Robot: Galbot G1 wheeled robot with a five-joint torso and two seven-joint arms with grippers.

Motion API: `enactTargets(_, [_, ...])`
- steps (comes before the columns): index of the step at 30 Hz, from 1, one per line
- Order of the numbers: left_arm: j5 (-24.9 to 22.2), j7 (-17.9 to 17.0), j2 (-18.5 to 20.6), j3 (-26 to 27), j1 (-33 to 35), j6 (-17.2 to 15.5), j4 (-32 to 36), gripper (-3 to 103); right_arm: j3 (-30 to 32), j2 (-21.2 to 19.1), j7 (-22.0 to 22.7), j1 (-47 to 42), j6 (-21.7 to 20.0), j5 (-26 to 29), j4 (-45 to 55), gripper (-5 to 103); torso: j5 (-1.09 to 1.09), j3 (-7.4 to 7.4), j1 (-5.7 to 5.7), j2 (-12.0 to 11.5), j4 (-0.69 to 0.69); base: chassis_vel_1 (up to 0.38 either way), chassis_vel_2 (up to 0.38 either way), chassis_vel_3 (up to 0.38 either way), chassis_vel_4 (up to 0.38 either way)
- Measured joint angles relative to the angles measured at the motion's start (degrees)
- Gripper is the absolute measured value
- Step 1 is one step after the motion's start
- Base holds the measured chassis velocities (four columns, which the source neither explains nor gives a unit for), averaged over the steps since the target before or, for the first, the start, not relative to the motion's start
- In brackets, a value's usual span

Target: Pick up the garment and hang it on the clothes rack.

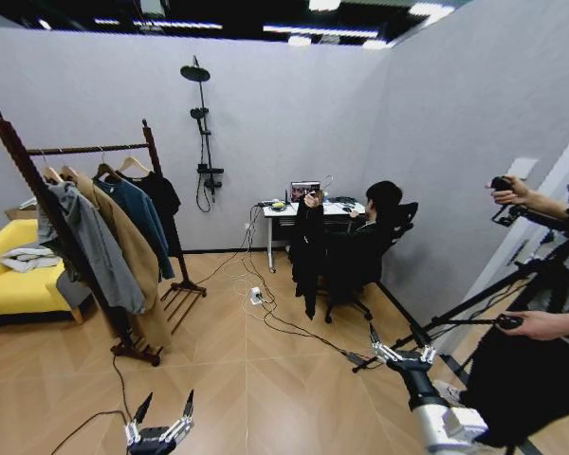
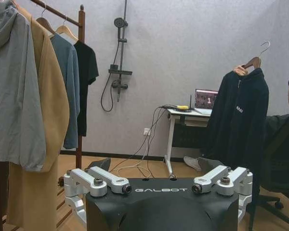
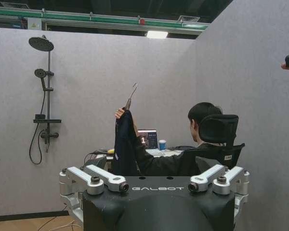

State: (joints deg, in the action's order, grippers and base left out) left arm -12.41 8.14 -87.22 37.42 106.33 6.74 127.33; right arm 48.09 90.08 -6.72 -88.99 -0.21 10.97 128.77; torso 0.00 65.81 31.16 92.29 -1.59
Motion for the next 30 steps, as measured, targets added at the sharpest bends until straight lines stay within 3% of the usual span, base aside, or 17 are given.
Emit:
enactTargets(20, [0.0, 0.0, 0.0, 0.0, 0.0, 0.0, 0.0, 100, 0.49, -0.07, -2.4, -0.54, -1.14, 0.9, 1.12, 100, 0.0, 0.0, -0.01, 0.01, 0.01, -0.002, 0.003, 0.001, -0.002])
enactTargets(30, [0.0, 0.01, 0.0, 0.0, 0.0, 0.0, 0.0, 100, 0.54, -0.55, -3.58, -0.35, -0.3, 1.07, 0.92, 100, 0.01, 0.0, -0.01, 0.01, 0.0, -0.134, 0.141, 0.157, -0.159])
